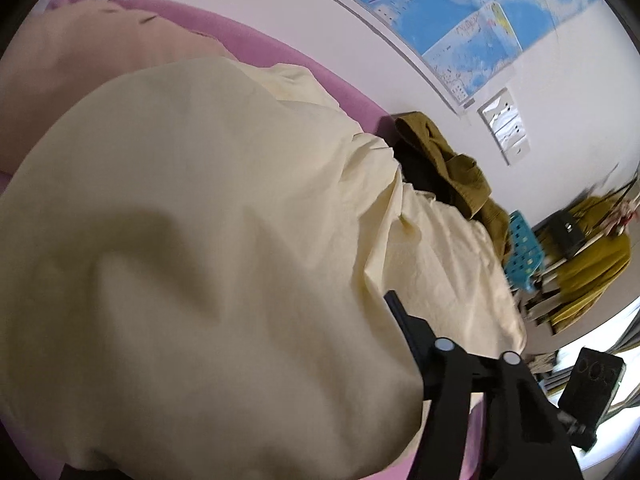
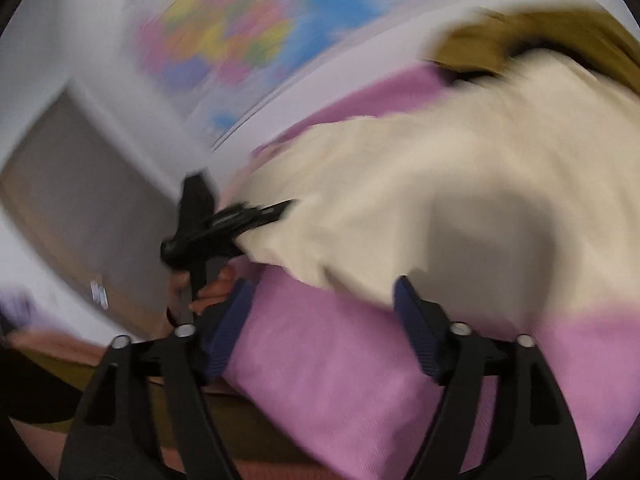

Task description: Fold large clothes

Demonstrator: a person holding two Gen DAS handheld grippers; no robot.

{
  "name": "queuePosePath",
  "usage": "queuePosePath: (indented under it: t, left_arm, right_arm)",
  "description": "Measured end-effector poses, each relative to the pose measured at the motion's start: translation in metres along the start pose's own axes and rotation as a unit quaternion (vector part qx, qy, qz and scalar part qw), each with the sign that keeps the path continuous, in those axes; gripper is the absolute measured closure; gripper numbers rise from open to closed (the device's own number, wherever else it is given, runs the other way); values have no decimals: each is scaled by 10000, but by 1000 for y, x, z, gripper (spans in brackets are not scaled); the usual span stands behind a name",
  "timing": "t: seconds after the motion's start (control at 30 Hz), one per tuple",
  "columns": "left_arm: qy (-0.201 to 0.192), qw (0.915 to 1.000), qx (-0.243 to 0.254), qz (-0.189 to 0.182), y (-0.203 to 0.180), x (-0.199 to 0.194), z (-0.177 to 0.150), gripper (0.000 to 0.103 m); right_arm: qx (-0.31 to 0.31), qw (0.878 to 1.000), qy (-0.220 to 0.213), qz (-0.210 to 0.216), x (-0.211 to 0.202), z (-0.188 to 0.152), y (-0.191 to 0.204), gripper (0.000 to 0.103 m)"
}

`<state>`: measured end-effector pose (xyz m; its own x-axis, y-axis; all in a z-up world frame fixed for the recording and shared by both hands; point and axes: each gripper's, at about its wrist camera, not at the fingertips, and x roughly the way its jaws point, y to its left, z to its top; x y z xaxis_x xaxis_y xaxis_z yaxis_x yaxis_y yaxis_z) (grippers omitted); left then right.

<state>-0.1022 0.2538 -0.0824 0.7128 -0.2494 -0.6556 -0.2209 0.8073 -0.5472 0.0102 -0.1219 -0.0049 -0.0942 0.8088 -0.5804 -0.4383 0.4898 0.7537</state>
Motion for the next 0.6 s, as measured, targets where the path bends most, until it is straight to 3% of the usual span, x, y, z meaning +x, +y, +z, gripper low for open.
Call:
queuePosePath:
  t: [0.07, 0.17, 0.23, 0.33, 0.5, 0.6]
  left_arm:
    - [-5, 9999, 78, 95, -1, 1, 1, 47]
    - [29, 9998, 116, 174, -3, 2, 2, 47]
    - [59, 9997, 137, 206, -4, 2, 3, 46]
    - [87, 9997, 162, 183, -3, 3, 3, 45]
    - [79, 9998, 159, 67, 0, 2, 2, 41]
    - [69, 9997, 219, 60, -2, 2, 2, 38]
  right_arm:
    - [634, 9975, -271, -168, -20, -10, -26, 26]
    - [1596, 9840, -710, -338, -39, -20, -61, 24]
    - [1814, 9783, -876, -481, -39, -17, -70, 25]
    - [1865, 9737, -1097, -707, -31, -8, -71, 25]
    - [1959, 9569, -1570, -1458, -18, 6, -66, 24]
    - [1843, 9487, -1874, -1759, -5, 15, -64, 18]
